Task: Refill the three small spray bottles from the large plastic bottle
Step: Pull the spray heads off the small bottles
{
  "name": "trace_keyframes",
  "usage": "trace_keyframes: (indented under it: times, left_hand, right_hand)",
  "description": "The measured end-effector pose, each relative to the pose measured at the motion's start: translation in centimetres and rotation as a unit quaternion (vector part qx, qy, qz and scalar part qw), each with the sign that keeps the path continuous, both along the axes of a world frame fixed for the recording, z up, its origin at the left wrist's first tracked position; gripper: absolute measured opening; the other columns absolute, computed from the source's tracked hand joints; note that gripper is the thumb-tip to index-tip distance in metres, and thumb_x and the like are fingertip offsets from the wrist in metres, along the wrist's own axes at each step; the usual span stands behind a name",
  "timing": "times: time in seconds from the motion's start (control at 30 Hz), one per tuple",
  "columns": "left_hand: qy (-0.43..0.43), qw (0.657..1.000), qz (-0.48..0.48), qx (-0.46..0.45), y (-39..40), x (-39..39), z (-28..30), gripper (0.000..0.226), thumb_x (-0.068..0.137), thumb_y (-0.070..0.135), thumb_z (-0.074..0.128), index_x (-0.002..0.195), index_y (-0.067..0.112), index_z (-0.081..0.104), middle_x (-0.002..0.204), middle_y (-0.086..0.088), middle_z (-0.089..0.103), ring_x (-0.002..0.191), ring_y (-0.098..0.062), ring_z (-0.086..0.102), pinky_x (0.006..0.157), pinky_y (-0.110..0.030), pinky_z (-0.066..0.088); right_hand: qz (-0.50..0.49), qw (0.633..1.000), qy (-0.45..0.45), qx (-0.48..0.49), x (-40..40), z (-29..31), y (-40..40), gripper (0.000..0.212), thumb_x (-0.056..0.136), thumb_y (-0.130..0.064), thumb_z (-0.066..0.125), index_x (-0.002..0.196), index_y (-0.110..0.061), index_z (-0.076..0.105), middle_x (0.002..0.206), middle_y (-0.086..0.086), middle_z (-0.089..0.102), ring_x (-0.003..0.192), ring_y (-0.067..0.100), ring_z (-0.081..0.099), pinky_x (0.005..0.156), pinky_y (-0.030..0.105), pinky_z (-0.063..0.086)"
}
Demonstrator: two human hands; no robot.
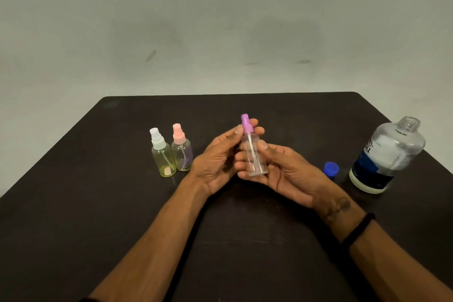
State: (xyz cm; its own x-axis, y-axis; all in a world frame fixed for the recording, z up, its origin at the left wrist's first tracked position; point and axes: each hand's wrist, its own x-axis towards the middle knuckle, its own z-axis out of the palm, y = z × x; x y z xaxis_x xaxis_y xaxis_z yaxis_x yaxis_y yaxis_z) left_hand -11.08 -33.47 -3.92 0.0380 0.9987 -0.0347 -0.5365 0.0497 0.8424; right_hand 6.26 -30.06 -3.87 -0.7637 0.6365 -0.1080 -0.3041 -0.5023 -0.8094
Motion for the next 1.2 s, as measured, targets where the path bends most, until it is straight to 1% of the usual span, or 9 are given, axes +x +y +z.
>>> trace_keyframes:
  times: [0.07, 0.23, 0.4, 0.53, 0.67, 0.77, 0.87, 1.0, 1.2]
  left_hand:
    - [-0.014, 1.0, 0.004, 0.006, 0.1, -0.1, -0.1, 0.031, 0.102, 0.024, 0.052, 0.126, 0.014, 0.069, 0.111, 0.0, 0.078, 0.08, -0.006, 0.073, 0.073, -0.025, 0.062]
    - [0.025, 0.999, 0.023, 0.034, 0.5, -0.3, -0.5, 0.029, 0.107, 0.021, 0.047, 0.125, 0.015, 0.069, 0.113, 0.0, 0.078, 0.081, -0.008, 0.067, 0.073, -0.025, 0.06]
    - [0.033, 0.997, 0.044, 0.061, 0.2, 0.0, -0.4, 0.03, 0.108, 0.015, 0.047, 0.13, 0.006, 0.065, 0.11, -0.003, 0.077, 0.062, -0.002, 0.064, 0.057, -0.02, 0.055]
    - [0.096, 0.985, 0.109, 0.097, 0.4, 0.0, -0.3, 0.036, 0.083, 0.016, 0.073, 0.118, 0.007, 0.072, 0.106, -0.008, 0.081, 0.094, -0.014, 0.077, 0.082, -0.026, 0.061]
    - [0.145, 0.96, 0.227, 0.08, 0.6, 0.8, -0.5, 0.04, 0.07, 0.028, 0.087, 0.104, 0.008, 0.078, 0.094, -0.007, 0.081, 0.086, -0.015, 0.077, 0.078, -0.027, 0.06]
    - [0.134, 0.967, 0.213, 0.049, 0.6, 1.2, -0.5, 0.046, 0.08, 0.053, 0.072, 0.103, 0.014, 0.077, 0.089, -0.001, 0.079, 0.082, -0.011, 0.073, 0.081, -0.032, 0.058]
    - [0.145, 0.981, 0.132, 0.012, 0.5, 1.5, -0.6, 0.053, 0.097, 0.059, 0.049, 0.116, 0.017, 0.076, 0.111, -0.002, 0.08, 0.101, -0.017, 0.074, 0.093, -0.041, 0.058]
    - [0.142, 0.984, 0.11, 0.005, 0.4, 1.5, -0.7, 0.049, 0.112, 0.043, 0.034, 0.13, 0.017, 0.071, 0.125, -0.004, 0.076, 0.112, -0.022, 0.07, 0.101, -0.048, 0.054]
    - [0.135, 0.977, 0.167, 0.012, 0.5, 1.3, -0.6, 0.033, 0.109, 0.026, 0.05, 0.123, 0.009, 0.075, 0.115, -0.012, 0.078, 0.105, -0.02, 0.072, 0.097, -0.045, 0.056]
  right_hand:
    - [-0.004, 1.0, -0.006, 0.01, -0.3, -0.2, 0.1, 0.044, 0.104, -0.019, 0.053, 0.138, 0.008, 0.058, 0.12, 0.027, 0.072, 0.105, 0.03, 0.075, 0.094, 0.043, 0.063]
    - [-0.029, 0.998, -0.016, 0.055, -0.4, -0.7, 0.5, 0.043, 0.102, -0.017, 0.053, 0.137, 0.009, 0.058, 0.115, 0.025, 0.072, 0.1, 0.028, 0.074, 0.096, 0.043, 0.062]
    - [-0.057, 0.993, -0.018, 0.103, -0.6, -0.7, 0.1, 0.039, 0.099, -0.017, 0.057, 0.13, 0.005, 0.064, 0.112, 0.024, 0.073, 0.097, 0.027, 0.073, 0.093, 0.041, 0.062]
    - [-0.126, 0.965, -0.097, 0.21, -0.3, -0.8, 0.1, 0.042, 0.09, -0.017, 0.069, 0.13, -0.004, 0.066, 0.116, 0.018, 0.076, 0.107, 0.034, 0.074, 0.1, 0.043, 0.059]
    - [-0.162, 0.962, -0.1, 0.195, -0.6, -1.1, -0.1, 0.042, 0.086, -0.021, 0.073, 0.126, -0.007, 0.068, 0.117, 0.016, 0.077, 0.108, 0.033, 0.075, 0.101, 0.045, 0.059]
    - [-0.161, 0.964, -0.102, 0.187, -0.9, -1.1, 0.0, 0.037, 0.09, -0.022, 0.071, 0.124, -0.007, 0.07, 0.114, 0.018, 0.077, 0.104, 0.03, 0.074, 0.097, 0.041, 0.06]
    - [-0.152, 0.964, -0.116, 0.184, -0.8, -1.1, 0.3, 0.04, 0.093, -0.024, 0.07, 0.128, -0.006, 0.069, 0.114, 0.019, 0.077, 0.105, 0.031, 0.074, 0.097, 0.042, 0.059]
    - [-0.153, 0.965, -0.117, 0.179, -0.7, -1.2, 0.4, 0.038, 0.094, -0.024, 0.068, 0.128, -0.007, 0.069, 0.114, 0.019, 0.077, 0.108, 0.032, 0.074, 0.097, 0.041, 0.059]
    - [-0.17, 0.964, -0.114, 0.168, -0.6, -1.2, 0.6, 0.04, 0.094, -0.024, 0.069, 0.129, -0.007, 0.067, 0.114, 0.018, 0.077, 0.108, 0.031, 0.074, 0.098, 0.044, 0.059]
